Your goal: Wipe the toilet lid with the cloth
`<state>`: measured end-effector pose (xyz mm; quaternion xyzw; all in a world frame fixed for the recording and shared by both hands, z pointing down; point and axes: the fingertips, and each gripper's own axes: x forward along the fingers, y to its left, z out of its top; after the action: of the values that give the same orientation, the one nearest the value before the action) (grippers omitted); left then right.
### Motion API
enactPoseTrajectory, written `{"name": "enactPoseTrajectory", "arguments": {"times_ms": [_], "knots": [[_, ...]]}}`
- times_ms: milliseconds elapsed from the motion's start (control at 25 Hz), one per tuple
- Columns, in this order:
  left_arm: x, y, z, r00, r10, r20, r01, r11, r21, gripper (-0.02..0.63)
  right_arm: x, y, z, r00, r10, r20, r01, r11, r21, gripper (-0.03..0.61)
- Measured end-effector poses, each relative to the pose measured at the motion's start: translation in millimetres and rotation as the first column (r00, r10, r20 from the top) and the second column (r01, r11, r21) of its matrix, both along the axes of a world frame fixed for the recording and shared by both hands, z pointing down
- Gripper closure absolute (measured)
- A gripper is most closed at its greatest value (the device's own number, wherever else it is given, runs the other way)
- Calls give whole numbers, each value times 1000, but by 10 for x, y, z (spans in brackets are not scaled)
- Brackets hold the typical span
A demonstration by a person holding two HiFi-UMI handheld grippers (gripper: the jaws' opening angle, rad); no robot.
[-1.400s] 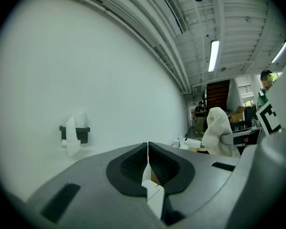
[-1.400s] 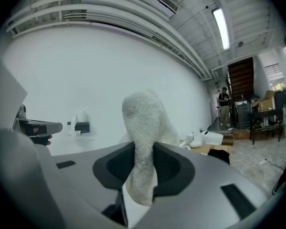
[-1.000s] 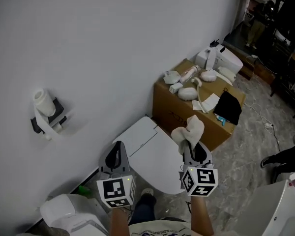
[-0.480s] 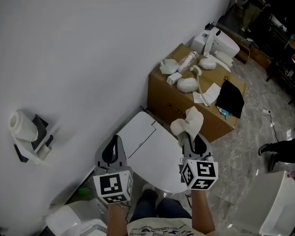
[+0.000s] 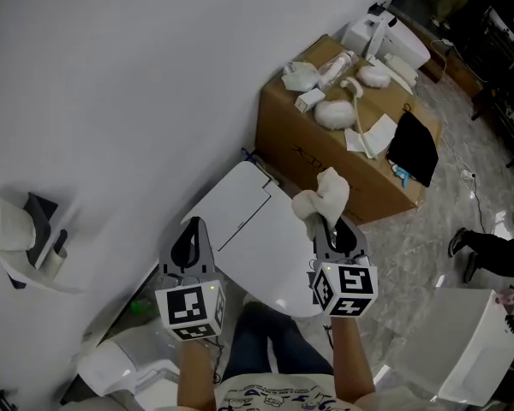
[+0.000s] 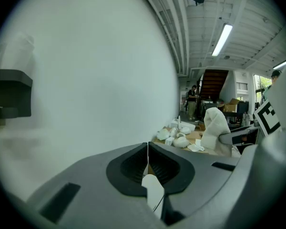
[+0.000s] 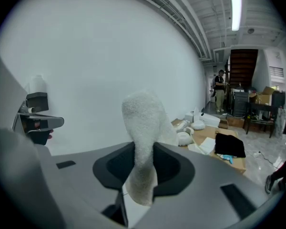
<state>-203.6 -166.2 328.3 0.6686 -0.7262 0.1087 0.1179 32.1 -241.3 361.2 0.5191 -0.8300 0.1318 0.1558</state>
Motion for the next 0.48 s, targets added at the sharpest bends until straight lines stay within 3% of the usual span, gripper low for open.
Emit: {"name": "enactPoseTrajectory", "arguments": {"times_ms": [480], "knots": [[64, -109, 587, 1000, -18, -23, 16, 996, -91, 601, -148, -293, 713, 996, -69, -56, 64, 994, -87, 481]]}}
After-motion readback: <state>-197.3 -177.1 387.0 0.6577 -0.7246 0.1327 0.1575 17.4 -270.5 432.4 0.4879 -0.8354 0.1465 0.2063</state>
